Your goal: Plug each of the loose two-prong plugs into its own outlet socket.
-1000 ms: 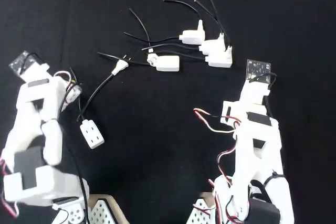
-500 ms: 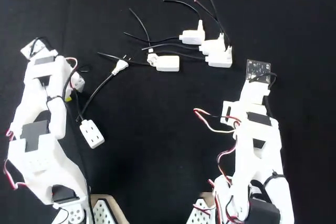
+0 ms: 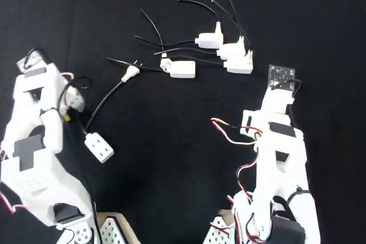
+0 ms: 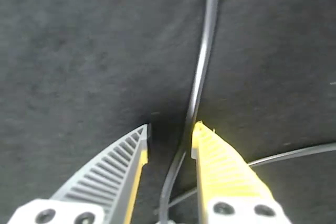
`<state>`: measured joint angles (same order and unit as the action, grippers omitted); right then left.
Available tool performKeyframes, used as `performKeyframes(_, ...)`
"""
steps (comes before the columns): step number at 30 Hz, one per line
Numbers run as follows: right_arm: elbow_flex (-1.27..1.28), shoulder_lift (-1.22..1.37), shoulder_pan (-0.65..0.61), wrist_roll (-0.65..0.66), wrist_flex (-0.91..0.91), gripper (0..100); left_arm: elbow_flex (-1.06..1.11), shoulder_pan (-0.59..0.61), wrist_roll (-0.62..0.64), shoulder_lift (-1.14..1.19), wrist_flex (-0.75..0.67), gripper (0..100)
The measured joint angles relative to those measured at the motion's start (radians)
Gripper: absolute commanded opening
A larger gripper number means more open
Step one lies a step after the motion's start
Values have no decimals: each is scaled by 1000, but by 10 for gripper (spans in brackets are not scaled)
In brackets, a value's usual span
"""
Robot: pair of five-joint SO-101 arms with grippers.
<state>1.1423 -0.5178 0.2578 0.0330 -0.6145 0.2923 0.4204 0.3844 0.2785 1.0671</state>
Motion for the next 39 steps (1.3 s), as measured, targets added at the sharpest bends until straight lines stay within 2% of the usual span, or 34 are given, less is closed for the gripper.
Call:
performKeyframes(8, 0, 0, 0, 0, 0, 13, -6, 175, -176, 0, 250, 137)
performKeyframes(13, 0, 0, 0, 0, 0, 13, 14, 279, -328, 3, 353, 137)
performKeyframes(19, 0, 0, 0, 0, 0, 13, 15, 391, -601, 5, 471, 137)
performKeyframes(24, 0, 0, 0, 29, 0, 13, 15, 442, -850, -11, 494, 159)
performKeyframes(27, 0, 0, 0, 32, 0, 13, 15, 462, -945, -86, 512, 249)
performKeyframes(31, 0, 0, 0, 34, 0, 13, 38, 473, -1000, -235, 534, 352)
performKeyframes(35, 0, 0, 0, 34, 0, 13, 130, 470, -1108, -425, 534, 345)
performKeyframes(39, 0, 0, 0, 34, 0, 13, 261, 428, -1361, -638, 502, 345)
